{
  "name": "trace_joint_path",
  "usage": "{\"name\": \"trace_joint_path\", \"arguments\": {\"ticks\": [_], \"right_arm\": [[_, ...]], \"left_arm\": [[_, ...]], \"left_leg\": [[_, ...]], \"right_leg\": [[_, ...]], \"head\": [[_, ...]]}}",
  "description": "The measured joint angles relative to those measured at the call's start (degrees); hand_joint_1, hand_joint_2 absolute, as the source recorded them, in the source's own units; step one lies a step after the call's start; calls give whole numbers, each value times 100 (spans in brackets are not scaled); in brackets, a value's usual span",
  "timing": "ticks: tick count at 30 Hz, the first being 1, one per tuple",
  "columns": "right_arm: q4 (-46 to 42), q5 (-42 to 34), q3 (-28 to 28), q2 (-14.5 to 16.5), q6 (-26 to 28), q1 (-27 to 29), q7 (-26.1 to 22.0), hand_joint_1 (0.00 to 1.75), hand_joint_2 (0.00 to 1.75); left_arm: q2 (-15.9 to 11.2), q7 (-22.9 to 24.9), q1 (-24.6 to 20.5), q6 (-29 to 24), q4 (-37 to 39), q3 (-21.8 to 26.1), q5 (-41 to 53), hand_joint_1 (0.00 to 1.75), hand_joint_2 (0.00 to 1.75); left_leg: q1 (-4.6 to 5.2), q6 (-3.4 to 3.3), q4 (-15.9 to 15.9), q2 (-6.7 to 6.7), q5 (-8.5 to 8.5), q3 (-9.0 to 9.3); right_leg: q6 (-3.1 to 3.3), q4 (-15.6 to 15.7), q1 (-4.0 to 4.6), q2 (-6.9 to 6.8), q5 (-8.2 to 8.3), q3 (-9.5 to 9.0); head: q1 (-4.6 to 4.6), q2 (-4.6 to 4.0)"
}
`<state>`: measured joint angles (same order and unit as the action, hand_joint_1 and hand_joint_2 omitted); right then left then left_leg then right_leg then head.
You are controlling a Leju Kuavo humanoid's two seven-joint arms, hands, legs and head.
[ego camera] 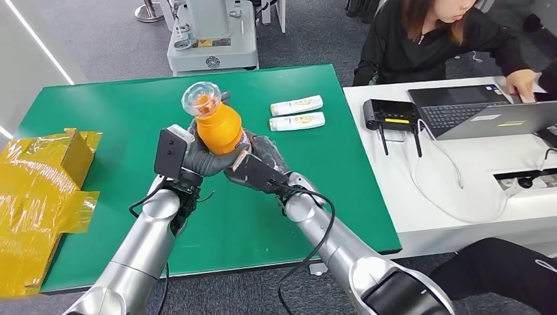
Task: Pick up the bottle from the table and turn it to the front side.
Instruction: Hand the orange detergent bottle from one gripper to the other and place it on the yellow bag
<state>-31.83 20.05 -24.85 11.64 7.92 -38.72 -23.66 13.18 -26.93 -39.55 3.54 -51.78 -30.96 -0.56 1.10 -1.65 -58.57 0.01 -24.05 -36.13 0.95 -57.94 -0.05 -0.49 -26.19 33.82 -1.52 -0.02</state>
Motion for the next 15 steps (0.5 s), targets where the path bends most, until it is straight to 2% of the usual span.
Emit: {"name": "trace_joint_path", "arguments": {"ticks": [6, 8, 12, 15], "right_arm": [[12, 0, -10, 8, -24, -2, 2, 175, 175], [28, -2, -23, 14, -29, -3, 4, 175, 175], [78, -3, -84, 16, -17, -1, 6, 175, 175], [103, -7, -138, 16, 23, -1, 8, 175, 175]], "left_arm": [[2, 28, 24, 170, 15, 75, -126, 175, 175], [3, 157, 18, 532, 32, 138, -440, 175, 175], [-26, 713, -66, 1553, 206, 392, -1619, 175, 175], [-67, 950, -120, 1972, 385, 539, -2287, 175, 175]], "left_leg": [[0, 0, 0, 0, 0, -1], [0, 0, 0, 0, 0, -1], [-1, 2, 0, 2, 1, 0], [-2, 4, 0, 1, 3, 0]], "right_leg": [[0, 0, 0, 0, 0, 0], [0, 0, 0, 0, 0, 0], [0, 0, 0, 2, 0, 2], [0, 0, 1, 2, 0, 4]], "head": [[0, 0], [0, 0], [0, 0], [0, 0]]}}
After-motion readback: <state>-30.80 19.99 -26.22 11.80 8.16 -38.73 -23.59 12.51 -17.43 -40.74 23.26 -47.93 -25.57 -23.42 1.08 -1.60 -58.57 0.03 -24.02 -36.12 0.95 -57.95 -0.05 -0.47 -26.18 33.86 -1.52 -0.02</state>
